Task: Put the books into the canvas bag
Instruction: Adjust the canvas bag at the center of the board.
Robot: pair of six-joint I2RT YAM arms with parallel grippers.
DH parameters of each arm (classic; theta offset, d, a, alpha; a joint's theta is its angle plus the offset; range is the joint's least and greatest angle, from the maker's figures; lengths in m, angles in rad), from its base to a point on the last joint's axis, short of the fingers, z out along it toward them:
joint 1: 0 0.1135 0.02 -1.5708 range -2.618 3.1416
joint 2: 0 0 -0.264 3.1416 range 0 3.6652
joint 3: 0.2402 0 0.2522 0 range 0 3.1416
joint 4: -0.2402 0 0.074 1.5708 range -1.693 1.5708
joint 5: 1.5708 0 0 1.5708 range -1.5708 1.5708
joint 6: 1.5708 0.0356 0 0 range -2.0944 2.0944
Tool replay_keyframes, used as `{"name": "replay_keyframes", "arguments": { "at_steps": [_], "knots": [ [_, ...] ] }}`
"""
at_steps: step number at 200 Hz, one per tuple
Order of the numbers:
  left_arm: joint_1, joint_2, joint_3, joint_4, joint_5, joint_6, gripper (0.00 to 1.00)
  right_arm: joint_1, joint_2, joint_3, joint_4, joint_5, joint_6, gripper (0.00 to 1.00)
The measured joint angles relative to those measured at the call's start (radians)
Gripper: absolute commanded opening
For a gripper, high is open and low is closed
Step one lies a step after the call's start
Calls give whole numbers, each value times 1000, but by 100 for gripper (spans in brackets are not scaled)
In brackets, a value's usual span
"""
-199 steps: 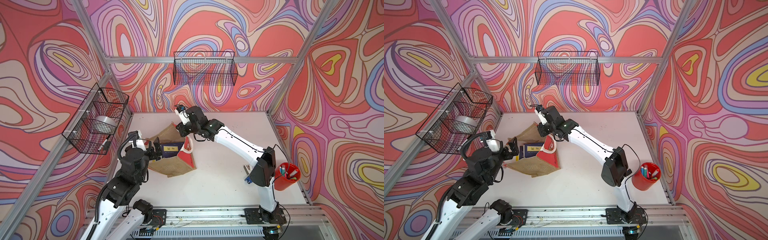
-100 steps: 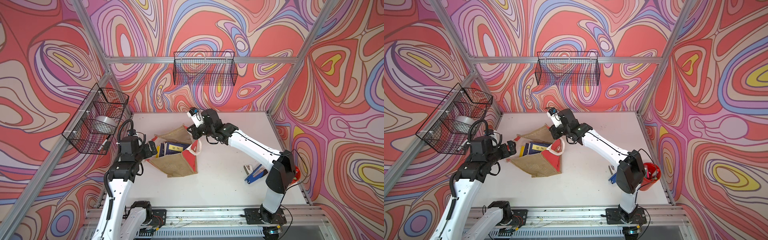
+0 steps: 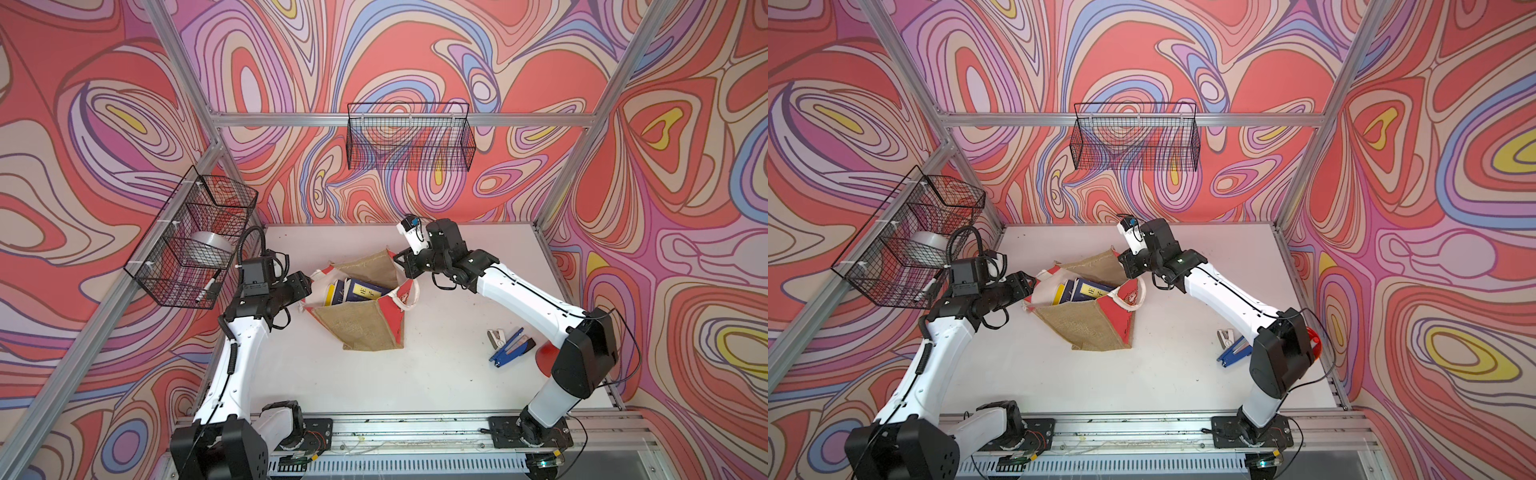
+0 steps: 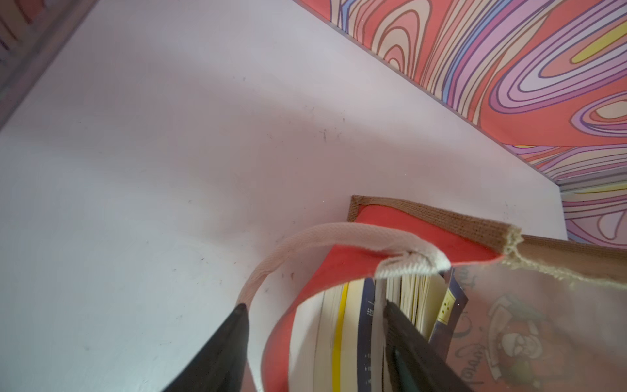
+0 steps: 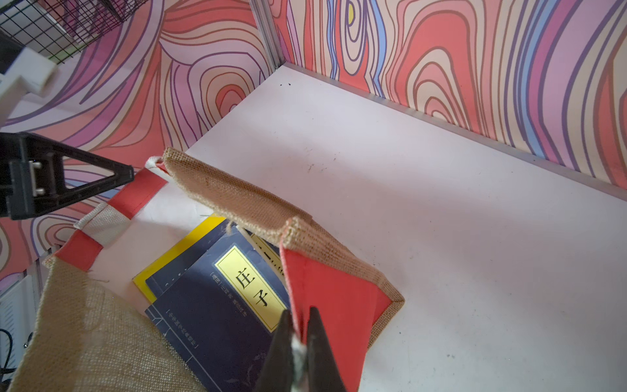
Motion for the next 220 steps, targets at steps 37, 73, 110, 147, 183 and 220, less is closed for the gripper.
{"name": "replay_keyframes", "arguments": {
  "at_steps": [37, 73, 110, 147, 183, 220],
  "knots": [
    [3, 39, 0, 16, 33, -13, 47, -8, 0, -1, 0, -11, 0, 0],
    [6, 46, -13, 32, 44, -31, 0, -12, 0, -1, 0, -17, 0, 0],
    [5, 13, -2, 7, 60, -26, 0, -13, -4, -7, 15, -25, 2, 0],
    [4, -43, 109, -49, 181, -18, 0, -19, -68, -104, 95, -73, 11, 0],
    [5, -49, 184, -2, 369, -37, 0, -7, -196, -317, 292, -97, 96, 0],
    [5, -37, 184, 59, 541, -63, 0, 204, -360, -514, 494, 226, 180, 0]
  ]
}}
